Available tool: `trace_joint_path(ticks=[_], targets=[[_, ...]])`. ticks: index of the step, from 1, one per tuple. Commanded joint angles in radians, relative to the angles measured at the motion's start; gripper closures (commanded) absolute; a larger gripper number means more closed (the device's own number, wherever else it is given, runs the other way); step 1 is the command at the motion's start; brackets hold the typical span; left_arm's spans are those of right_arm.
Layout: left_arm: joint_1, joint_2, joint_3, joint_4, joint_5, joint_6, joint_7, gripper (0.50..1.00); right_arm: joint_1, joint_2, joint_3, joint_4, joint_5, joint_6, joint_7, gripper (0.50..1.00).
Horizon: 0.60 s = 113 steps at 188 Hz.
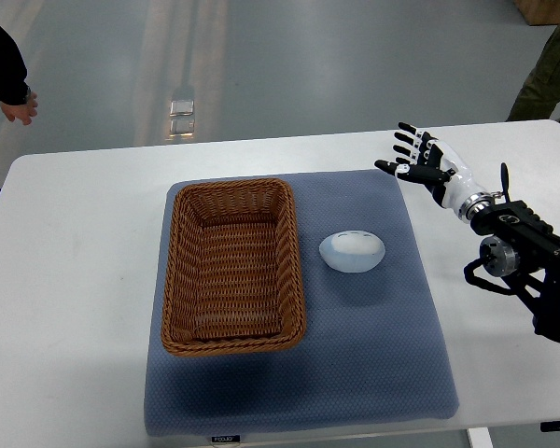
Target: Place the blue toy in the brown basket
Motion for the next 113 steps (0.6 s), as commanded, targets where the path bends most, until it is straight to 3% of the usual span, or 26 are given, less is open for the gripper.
trace_joint_path(ticks=[1, 113], targets=[[-0.001, 0.000, 0.000, 0.000, 0.000, 0.000, -0.001, 0.500, 0.000, 0.000, 0.000, 0.002, 0.000, 0.002, 0.000, 0.579], [0.000, 0.000, -0.001, 0.000, 0.000, 0.000, -0.001, 0.500, 0.006, -0.008, 0.003, 0.005, 0.000, 0.020, 0.000, 0.579]])
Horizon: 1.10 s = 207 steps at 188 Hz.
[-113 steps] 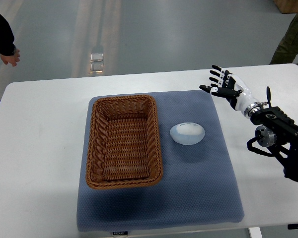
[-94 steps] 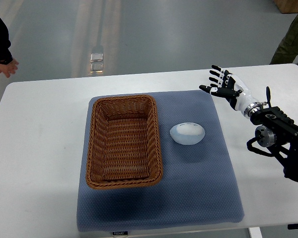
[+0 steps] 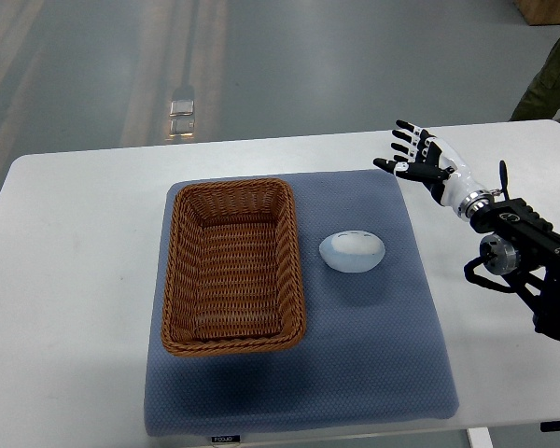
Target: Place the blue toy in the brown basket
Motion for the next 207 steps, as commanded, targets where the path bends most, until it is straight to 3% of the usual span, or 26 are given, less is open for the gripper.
trace_joint_path(ticks=[1, 69, 116, 167, 207], targets=[[0.000, 0.000, 0.000, 0.000, 0.000, 0.000, 0.001, 0.500, 0.000, -0.002, 0.000, 0.000, 0.000, 0.006, 0.000, 0.579], [0.000, 0.000, 0.000, 0.002, 0.000, 0.000, 0.000, 0.500, 0.013, -0.019, -0.004, 0.038, -0.006, 0.069, 0.009, 0.579], [0.000, 0.000, 0.000, 0.002, 0.000, 0.000, 0.000, 0.500, 0.039, -0.118, -0.044, 0.106, -0.052, 0.123, 0.018, 0.579], [0.000, 0.000, 0.000, 0.002, 0.000, 0.000, 0.001, 0.500, 0.181, -0.300, -0.323, 0.204, -0.245, 0.137, 0.077, 0.579], [0.000, 0.000, 0.000, 0.002, 0.000, 0.000, 0.001, 0.500, 0.295, -0.383, -0.526, 0.298, -0.388, 0.148, 0.114, 0.579]])
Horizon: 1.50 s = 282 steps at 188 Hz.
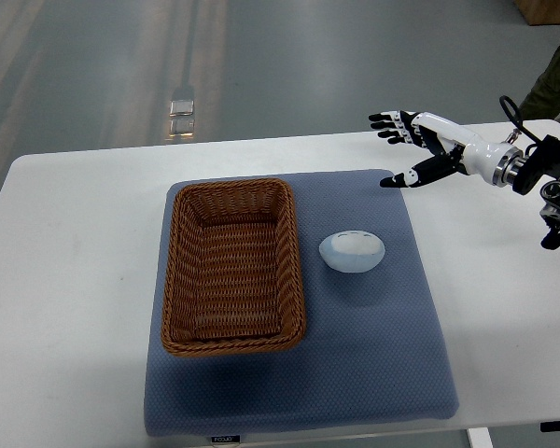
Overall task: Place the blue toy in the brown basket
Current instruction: 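Reach the right hand down over the white-and-blue toy beside the basket, then close the right hand's fingers around the white-and-blue toy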
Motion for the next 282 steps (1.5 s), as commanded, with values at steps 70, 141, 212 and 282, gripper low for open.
trace_joint_path(ticks=[70, 141, 212, 282], targets=[[0.000, 0.000, 0.002, -0.002, 0.000, 0.000, -0.001, 0.500, 0.204, -0.085, -0.326, 0.180, -0.141, 0.046, 0.049, 0.579], [0.000, 0.000, 0.000, -0.002, 0.000, 0.000, 0.001, 0.500, 0.209, 0.023, -0.437, 0.145, -0.208, -0.029, 0.037, 0.583], [0.000, 0.000, 0.000, 0.000, 0.000, 0.000, 0.001, 0.500, 0.196, 0.096, -0.498, 0.077, -0.236, -0.133, 0.015, 0.597], [0.000, 0.000, 0.000, 0.000, 0.000, 0.000, 0.001, 0.500, 0.198, 0.096, -0.529, 0.059, -0.288, -0.171, 0.006, 0.852]])
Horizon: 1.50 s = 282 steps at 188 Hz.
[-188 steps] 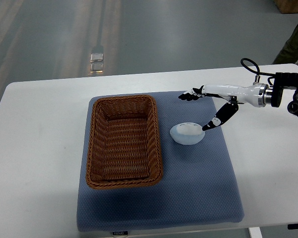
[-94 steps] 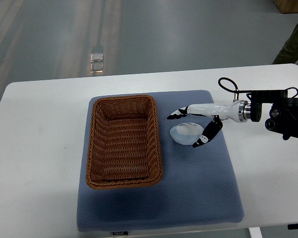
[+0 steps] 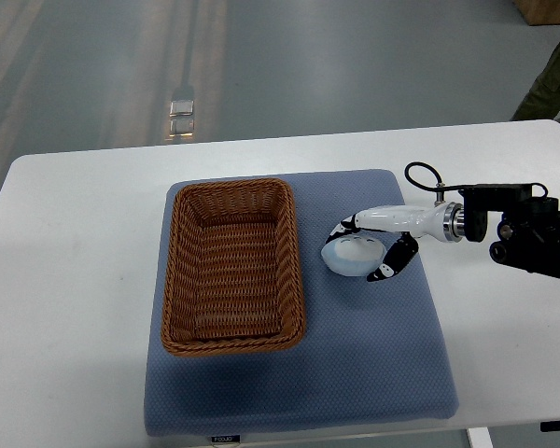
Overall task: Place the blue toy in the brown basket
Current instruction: 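Close the right hand's fingers around the white-and-blue toy, then carry the held toy over the wicker basket and lower it inside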
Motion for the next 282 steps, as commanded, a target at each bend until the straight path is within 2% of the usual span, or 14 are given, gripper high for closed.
trace_joint_path(ticks=[1, 7, 17, 26, 48, 98, 137, 177, 196, 213, 237, 247, 282], targets=[[0.000, 0.000, 0.000, 0.000, 0.000, 0.000, 0.000, 0.500, 0.003, -0.001, 0.002, -0.001, -0.001, -0.019, -0.001, 0.863], [-0.002, 0.000, 0.000, 0.000, 0.000, 0.000, 0.000, 0.500, 0.006, -0.001, 0.002, -0.001, -0.001, -0.025, -0.001, 0.883], [-0.002, 0.000, 0.000, 0.000, 0.000, 0.000, -0.001, 0.500, 0.009, -0.004, 0.003, -0.001, -0.001, -0.031, -0.001, 0.887], [0.000, 0.000, 0.000, 0.000, 0.000, 0.000, 0.000, 0.500, 0.014, -0.010, 0.003, -0.001, 0.000, -0.036, -0.001, 0.918], [0.000, 0.000, 0.000, 0.000, 0.000, 0.000, -0.001, 0.500, 0.029, -0.024, 0.011, 0.003, 0.006, -0.044, -0.001, 0.944], [0.000, 0.000, 0.000, 0.000, -0.002, 0.000, 0.000, 0.500, 0.176, -0.015, 0.013, 0.014, 0.031, -0.053, 0.001, 0.934], [0.000, 0.000, 0.000, 0.000, -0.002, 0.000, 0.000, 0.500, 0.244, 0.096, 0.010, 0.000, 0.095, -0.048, 0.001, 0.908], [0.000, 0.000, 0.000, 0.000, -0.002, 0.000, -0.001, 0.500, 0.247, 0.245, -0.014, -0.060, 0.108, -0.050, 0.001, 0.852], [0.000, 0.000, 0.000, 0.000, -0.002, 0.000, 0.000, 0.500, 0.247, 0.303, -0.037, -0.092, 0.106, -0.051, 0.001, 0.810], [0.000, 0.000, 0.000, 0.000, -0.002, 0.000, -0.001, 0.500, 0.239, 0.349, -0.055, -0.116, 0.105, -0.054, 0.001, 0.742], [0.000, 0.000, 0.000, 0.000, -0.002, 0.000, 0.000, 0.500, 0.235, 0.364, -0.053, -0.122, 0.106, -0.054, 0.001, 0.636], [0.000, 0.000, 0.000, 0.000, -0.002, 0.000, -0.001, 0.500, 0.236, 0.363, -0.053, -0.122, 0.108, -0.054, 0.003, 0.609], [0.000, 0.000, 0.000, 0.000, -0.002, 0.000, -0.001, 0.500, 0.239, 0.346, -0.043, -0.122, 0.111, -0.056, 0.004, 0.589]])
